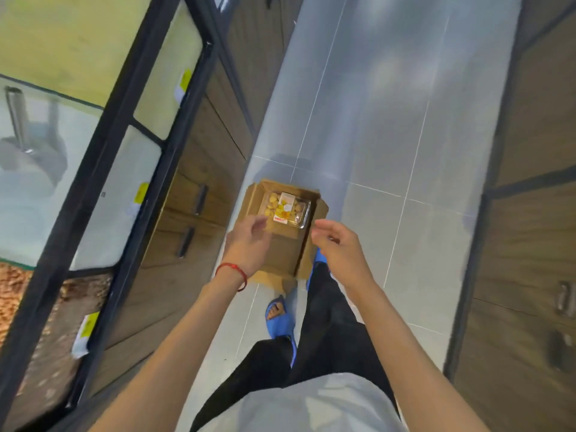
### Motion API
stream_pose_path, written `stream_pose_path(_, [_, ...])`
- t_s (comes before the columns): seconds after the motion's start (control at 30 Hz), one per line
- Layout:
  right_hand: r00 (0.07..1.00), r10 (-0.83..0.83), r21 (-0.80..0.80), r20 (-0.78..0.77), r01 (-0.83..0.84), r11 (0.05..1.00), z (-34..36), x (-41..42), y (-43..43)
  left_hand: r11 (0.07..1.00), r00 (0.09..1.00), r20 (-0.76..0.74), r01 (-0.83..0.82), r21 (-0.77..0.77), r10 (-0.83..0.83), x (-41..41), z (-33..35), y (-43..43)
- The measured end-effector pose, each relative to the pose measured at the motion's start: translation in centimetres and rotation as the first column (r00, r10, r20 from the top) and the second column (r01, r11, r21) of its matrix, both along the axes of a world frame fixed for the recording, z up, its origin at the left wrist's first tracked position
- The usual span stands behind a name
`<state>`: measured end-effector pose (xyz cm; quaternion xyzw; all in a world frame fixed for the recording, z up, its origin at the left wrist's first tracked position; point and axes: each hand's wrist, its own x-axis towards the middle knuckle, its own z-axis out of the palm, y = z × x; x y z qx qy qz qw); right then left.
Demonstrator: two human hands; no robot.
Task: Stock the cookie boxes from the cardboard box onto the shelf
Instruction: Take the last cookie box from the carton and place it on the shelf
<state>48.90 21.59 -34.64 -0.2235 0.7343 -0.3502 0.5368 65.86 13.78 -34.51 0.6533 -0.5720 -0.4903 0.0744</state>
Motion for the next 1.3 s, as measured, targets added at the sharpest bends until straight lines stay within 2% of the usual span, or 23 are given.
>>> stream_pose_path(0.17, [0.985, 0.174, 0.185, 0.013, -0.173, 0.967, -8.0, -0.7, -4.8, 0.969, 0.987, 0.088, -0.151, 0.198, 0.136, -0.8, -7.4, -2.9])
stream_pose_path(0.4, [0.946, 0.323, 0.307, -0.033, -0.299, 0.904, -22.1, 0.5, -9.6, 0.928, 0.966, 0.164, -0.241, 0.286, 0.200, -1.1, -19.8, -4.7])
stream_pose_path(0.53, [0.963, 0.264, 0.346, -0.060, -0.228, 0.910, -30.3, 1.9, -11.6, 0.897, 0.974, 0.139, -0.221, 0.382, 0.181, -0.7, -28.8, -6.0])
stream_pose_path(0.63, [0.968, 0.238, 0.377, -0.082, -0.191, 0.906, -36.3, 2.4, -12.5, 0.898, 0.980, 0.131, -0.190, 0.397, 0.149, 0.3, -35.4, -7.7])
stream_pose_path(0.83, [0.960, 0.228, 0.408, -0.162, -0.146, 0.901, -49.0, 2.5, -14.1, 0.935, 0.983, 0.142, -0.156, 0.319, 0.115, 1.2, -48.9, -12.0])
stream_pose_path(0.97, [0.963, 0.106, 0.350, -0.247, -0.014, 0.937, -57.3, 2.2, -15.3, 0.965, 0.984, 0.157, -0.119, 0.234, 0.083, 0.3, -57.4, -15.2])
stream_pose_path(1.13, [0.965, -0.052, 0.313, -0.256, 0.134, 0.940, -65.0, 1.6, -17.0, 0.968, 0.986, 0.117, -0.143, 0.207, 0.121, -1.6, -64.8, -18.3])
stream_pose_path(1.23, [0.968, -0.106, 0.356, -0.226, 0.183, 0.917, -67.5, 1.1, -17.5, 0.960, 0.984, 0.085, -0.172, 0.222, 0.156, -1.9, -67.5, -19.1])
stream_pose_path(1.3, [0.960, -0.112, 0.376, -0.258, 0.206, 0.904, -68.4, 0.7, -17.5, 0.957, 0.982, 0.086, -0.181, 0.226, 0.166, -1.7, -68.8, -19.0])
